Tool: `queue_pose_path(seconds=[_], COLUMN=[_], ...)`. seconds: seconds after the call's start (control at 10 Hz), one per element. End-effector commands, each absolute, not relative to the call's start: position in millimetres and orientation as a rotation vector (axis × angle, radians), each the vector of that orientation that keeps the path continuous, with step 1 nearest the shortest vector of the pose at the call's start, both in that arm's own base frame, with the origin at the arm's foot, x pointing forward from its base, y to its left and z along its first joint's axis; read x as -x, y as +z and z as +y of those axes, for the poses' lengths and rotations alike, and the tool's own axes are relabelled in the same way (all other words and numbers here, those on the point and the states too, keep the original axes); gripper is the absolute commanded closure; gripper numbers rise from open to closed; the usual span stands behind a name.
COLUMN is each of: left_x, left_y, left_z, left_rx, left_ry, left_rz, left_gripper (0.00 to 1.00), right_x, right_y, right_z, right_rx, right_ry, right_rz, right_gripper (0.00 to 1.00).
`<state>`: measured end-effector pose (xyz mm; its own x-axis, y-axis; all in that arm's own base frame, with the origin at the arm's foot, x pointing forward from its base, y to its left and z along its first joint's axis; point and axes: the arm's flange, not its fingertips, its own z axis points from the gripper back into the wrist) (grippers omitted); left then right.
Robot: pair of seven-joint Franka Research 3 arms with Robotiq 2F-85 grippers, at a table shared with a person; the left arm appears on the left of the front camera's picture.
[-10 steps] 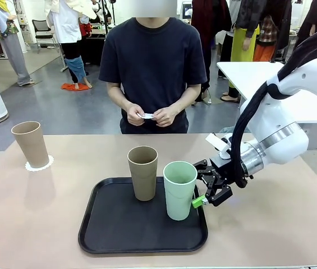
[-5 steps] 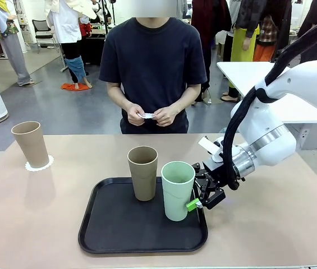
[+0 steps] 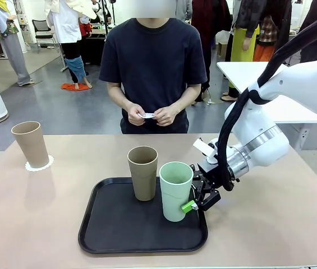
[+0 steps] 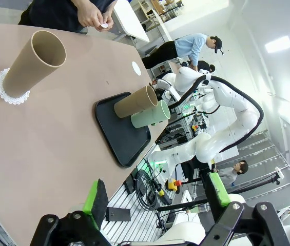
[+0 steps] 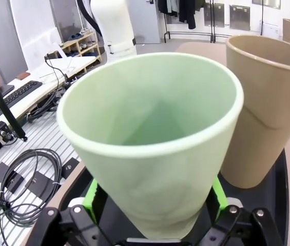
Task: Place coasters on the table and set cups on them.
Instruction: Take one Reusable plastic cup from the Flat Tray and place it on a coaster set by the human.
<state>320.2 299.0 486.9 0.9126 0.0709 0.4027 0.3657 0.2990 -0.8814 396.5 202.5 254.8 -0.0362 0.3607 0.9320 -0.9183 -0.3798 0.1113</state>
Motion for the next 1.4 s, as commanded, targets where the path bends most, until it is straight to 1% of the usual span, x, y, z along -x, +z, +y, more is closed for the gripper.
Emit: queue_pose_path(seconds=[0.0,0.2,0.3,0.4,0.5,0.6,0.7,0.8,0.9,1.1,1.2,1.3], left_x=[-320,-320,-320,-320,-320,-320,-320,-320,-320,-320,-320,-320], left_y=[489,489,489,489,489,489,489,489,489,489,489,489], left_z=[300,300,300,300,300,300,300,300,300,300,300,300], left_rx=[1.257,1.257,1.257,1.257,1.257,1.257,1.257,1.257,1.257,1.257,1.257,1.257], left_ry=[-0.19,-0.19,-0.19,-0.19,-0.19,-0.19,-0.19,-0.19,-0.19,-0.19,-0.19,-0.19], left_rz=[-0.403,-0.403,-0.403,-0.403,-0.403,-0.403,-0.403,-0.403,-0.403,-0.403,-0.403,-0.403], left_gripper=[0.0,0.0,0.0,0.0,0.0,0.0,0.0,0.0,0.0,0.0,0.0,0.0], right_x=[-398,-400,-398,-399,-400,-400,-401,-401,-401,-399,-394,-391], right_y=[248,249,248,248,248,247,247,247,247,260,281,307], right_z=[211,212,213,214,214,214,214,214,213,202,186,165], right_rx=[-1.228,-1.234,-1.236,-1.236,-1.238,-1.239,-1.237,-1.235,-1.232,-1.207,-1.187,-1.149], right_ry=[1.605,1.598,1.614,1.606,1.605,1.605,1.603,1.602,1.601,1.579,1.544,1.523], right_rz=[-0.729,-0.741,-0.744,-0.747,-0.754,-0.753,-0.755,-0.755,-0.757,-0.789,-0.824,-0.845], right_gripper=[0.0,0.0,0.04,0.6,0.64,0.64,1.0,0.72,1.0,1.0,0.25,0.25])
